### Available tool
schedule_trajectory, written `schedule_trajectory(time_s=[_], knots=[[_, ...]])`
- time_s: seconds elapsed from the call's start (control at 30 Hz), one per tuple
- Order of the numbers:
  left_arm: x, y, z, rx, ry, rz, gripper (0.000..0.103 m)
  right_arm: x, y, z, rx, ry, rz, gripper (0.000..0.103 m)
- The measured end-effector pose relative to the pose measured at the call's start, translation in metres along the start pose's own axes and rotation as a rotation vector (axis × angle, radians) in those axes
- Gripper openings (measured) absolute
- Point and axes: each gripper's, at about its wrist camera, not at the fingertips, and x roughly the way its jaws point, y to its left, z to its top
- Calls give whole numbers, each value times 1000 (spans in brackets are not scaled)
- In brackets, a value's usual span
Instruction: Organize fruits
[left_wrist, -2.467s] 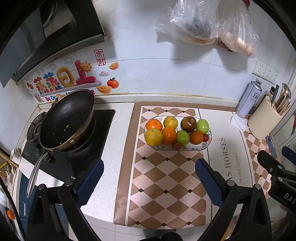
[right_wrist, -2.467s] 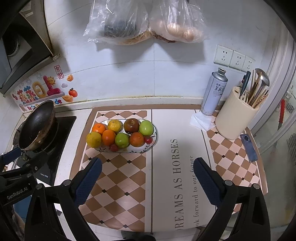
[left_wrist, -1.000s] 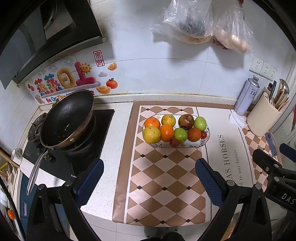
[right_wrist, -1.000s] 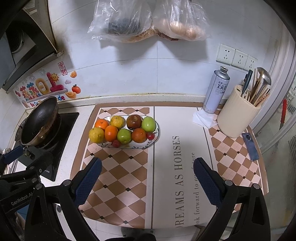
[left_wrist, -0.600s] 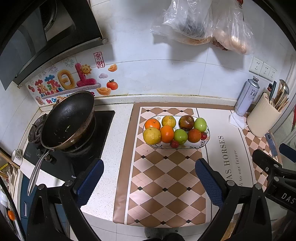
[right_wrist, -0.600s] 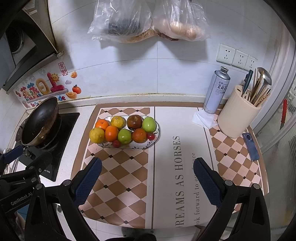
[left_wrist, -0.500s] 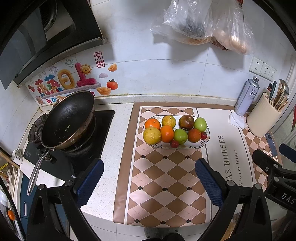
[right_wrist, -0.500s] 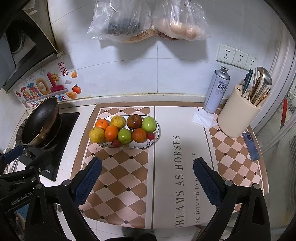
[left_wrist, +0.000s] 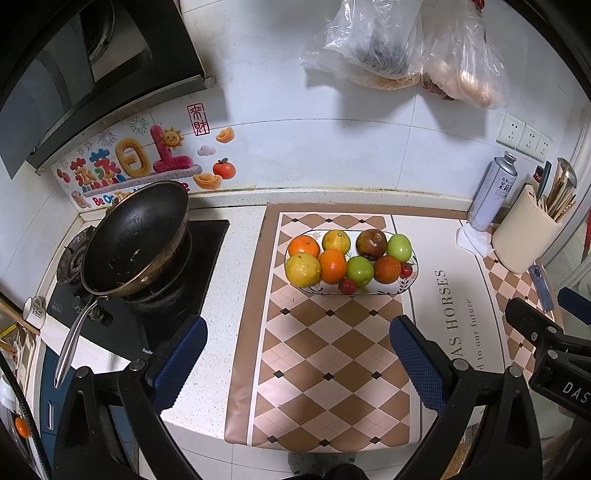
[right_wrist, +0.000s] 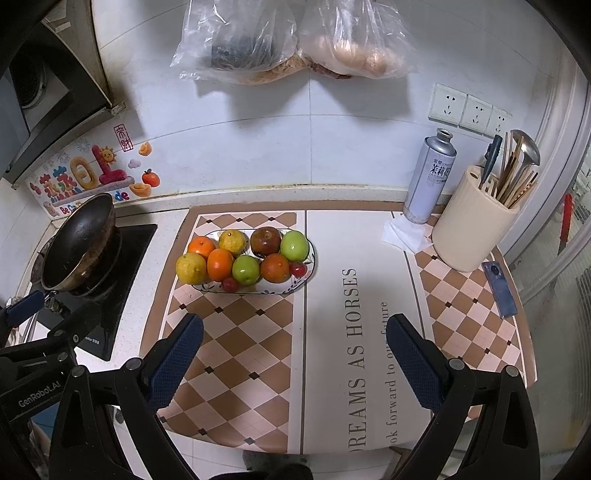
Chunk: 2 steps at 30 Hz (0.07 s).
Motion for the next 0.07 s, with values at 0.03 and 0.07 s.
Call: schedule_trajectory(time_s=[0.03, 0.07], knots=[[0, 0, 0, 0, -1, -2, 101, 0, 0, 0, -1, 0, -1, 101], [-1, 0, 0, -1, -3, -2, 101, 0, 0, 0, 0, 0, 0, 101]])
